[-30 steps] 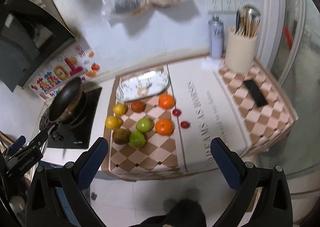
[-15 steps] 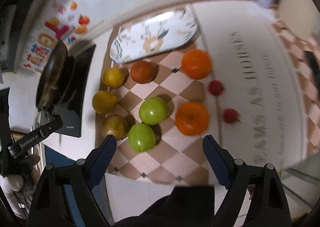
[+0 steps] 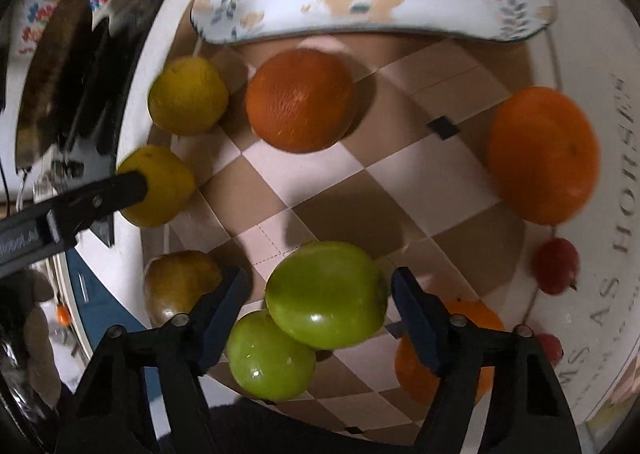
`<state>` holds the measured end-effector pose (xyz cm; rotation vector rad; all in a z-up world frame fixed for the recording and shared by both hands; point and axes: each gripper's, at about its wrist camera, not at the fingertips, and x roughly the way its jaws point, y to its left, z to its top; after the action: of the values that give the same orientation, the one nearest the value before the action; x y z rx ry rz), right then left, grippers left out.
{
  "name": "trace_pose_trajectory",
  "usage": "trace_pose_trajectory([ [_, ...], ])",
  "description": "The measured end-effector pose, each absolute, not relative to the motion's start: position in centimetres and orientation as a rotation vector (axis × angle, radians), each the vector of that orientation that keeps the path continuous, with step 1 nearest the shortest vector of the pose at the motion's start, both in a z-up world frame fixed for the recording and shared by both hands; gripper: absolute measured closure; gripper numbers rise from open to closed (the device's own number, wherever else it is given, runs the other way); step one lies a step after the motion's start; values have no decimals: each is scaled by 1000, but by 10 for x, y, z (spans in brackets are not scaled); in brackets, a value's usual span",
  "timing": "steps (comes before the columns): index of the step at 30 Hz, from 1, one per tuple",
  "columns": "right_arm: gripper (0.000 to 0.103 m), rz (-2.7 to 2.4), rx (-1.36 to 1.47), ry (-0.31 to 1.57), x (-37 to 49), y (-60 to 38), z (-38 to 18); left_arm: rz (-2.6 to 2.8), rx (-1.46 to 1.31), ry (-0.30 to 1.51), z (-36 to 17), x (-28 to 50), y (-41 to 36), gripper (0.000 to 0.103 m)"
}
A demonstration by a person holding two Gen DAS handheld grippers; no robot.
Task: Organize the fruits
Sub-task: 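Grasp a yellow lemon with the left tool while the right tool grasps a green apple, then lower the lemon and apple onto the floral plate and open both tools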
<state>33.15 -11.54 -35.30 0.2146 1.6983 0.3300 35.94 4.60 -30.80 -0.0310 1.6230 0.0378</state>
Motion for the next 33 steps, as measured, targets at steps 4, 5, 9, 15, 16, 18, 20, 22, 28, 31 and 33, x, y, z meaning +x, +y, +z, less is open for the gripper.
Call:
trace_pose_trajectory([
  [4, 35, 338, 152, 1702, 337, -107, -357, 14, -13, 1649, -324, 368, 39, 8],
  [5, 36, 339, 142, 1699, 337, -106, -355, 8, -14, 1652, -327, 368, 39, 21],
  [9, 37, 354, 128, 1688, 334, -104, -351, -36, -55, 1670, -337, 369, 38, 41],
  [15, 37, 349, 116, 1658, 328, -102, -347, -32, 27, 1635, -334, 363, 26, 42],
  [16, 37, 349, 124, 1650, 326, -105, -345, -33, 24, 1633, -333, 362, 24, 42],
  [18, 37, 350, 157, 1637, 325, -115, -338, -35, 10, 1618, -324, 359, 22, 43],
  [20, 37, 357, 207, 1616, 325, -126, -328, -49, -6, 1601, -311, 355, 22, 43],
  [22, 37, 359, 266, 1590, 328, -137, -314, -84, -43, 1573, -289, 352, 23, 43],
  [28, 37, 322, 401, 1463, 366, -183, -270, -183, -213, 1497, -228, 372, 12, 43],
  [31, 37, 265, 436, 1408, 403, -202, -264, -218, -255, 1458, -207, 414, -9, 43],
  [33, 37, 210, 429, 1375, 431, -214, -266, -201, -249, 1440, -206, 451, -21, 43],
])
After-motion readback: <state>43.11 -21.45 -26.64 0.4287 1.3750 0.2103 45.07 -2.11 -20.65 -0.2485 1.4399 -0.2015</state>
